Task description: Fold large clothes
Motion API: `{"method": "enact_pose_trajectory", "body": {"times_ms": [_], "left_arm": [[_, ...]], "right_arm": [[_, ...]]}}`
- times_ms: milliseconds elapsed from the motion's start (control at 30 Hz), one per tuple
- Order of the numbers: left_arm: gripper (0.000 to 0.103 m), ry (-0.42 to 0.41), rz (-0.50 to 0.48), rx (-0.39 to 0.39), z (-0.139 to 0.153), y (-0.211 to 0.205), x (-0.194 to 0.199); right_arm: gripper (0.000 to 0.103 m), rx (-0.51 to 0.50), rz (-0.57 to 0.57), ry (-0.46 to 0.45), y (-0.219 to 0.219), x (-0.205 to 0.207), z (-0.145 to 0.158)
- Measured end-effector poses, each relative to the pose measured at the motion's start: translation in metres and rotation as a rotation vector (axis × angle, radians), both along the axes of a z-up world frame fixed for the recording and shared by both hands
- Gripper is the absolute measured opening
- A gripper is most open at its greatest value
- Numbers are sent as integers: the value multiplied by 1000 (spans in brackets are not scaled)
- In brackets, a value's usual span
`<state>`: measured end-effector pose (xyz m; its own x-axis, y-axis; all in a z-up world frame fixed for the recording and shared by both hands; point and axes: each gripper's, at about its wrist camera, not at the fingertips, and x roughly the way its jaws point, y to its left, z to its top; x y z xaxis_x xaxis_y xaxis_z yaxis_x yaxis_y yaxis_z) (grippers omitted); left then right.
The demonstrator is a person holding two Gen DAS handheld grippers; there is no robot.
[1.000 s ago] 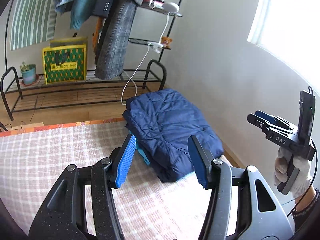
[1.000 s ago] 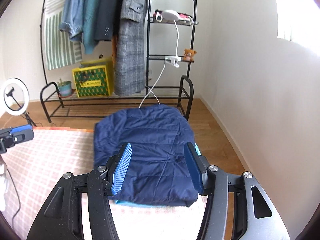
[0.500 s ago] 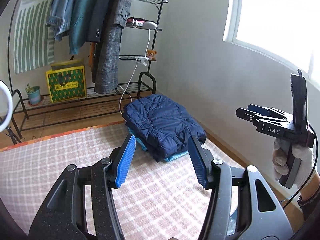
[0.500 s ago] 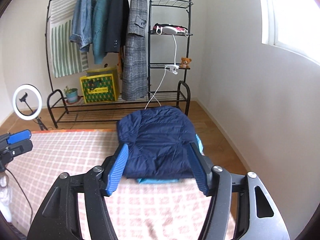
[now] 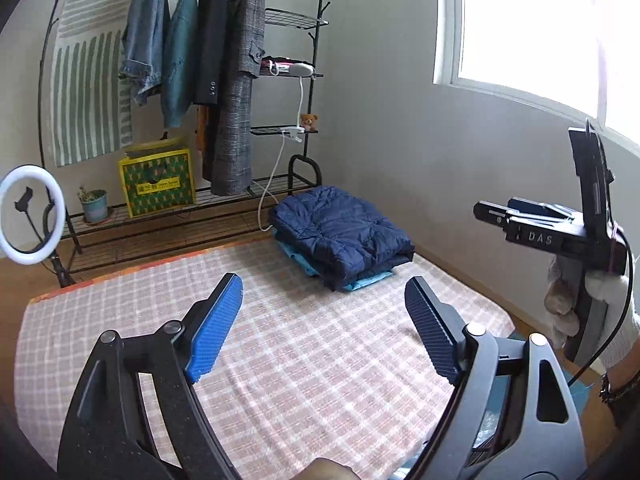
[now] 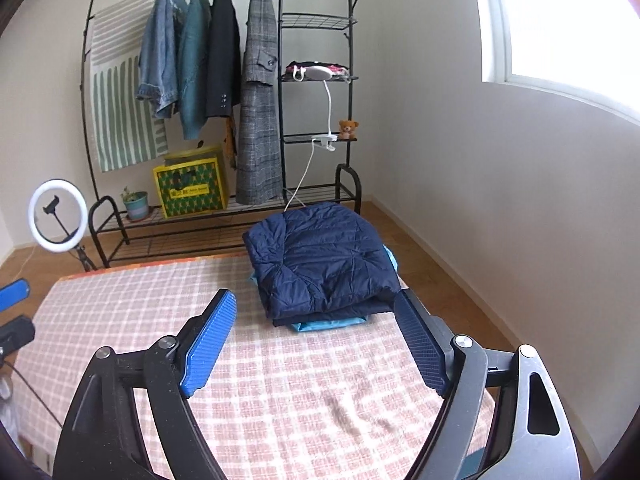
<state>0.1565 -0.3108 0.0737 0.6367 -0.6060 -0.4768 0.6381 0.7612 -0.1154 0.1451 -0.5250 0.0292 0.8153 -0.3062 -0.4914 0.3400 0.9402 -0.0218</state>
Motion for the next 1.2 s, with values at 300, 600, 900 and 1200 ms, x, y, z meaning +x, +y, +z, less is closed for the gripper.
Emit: {"method": "enact_pose_trajectory", "body": {"times_ms": [300, 600, 900, 1200], "left_arm": [[103, -67, 63, 64, -37, 33, -11], [103, -14, 90, 124, -73, 36, 5], [103, 63, 102, 144, -101, 35, 17], [103, 90, 104, 177, -111, 36, 19]], "right_arm": [[86, -33, -32, -52, 42, 2, -19], [86, 15, -61, -51, 56, 24, -68], [86, -9, -91, -26, 53, 35, -90], [86, 7, -93, 6, 48, 45, -97]]}}
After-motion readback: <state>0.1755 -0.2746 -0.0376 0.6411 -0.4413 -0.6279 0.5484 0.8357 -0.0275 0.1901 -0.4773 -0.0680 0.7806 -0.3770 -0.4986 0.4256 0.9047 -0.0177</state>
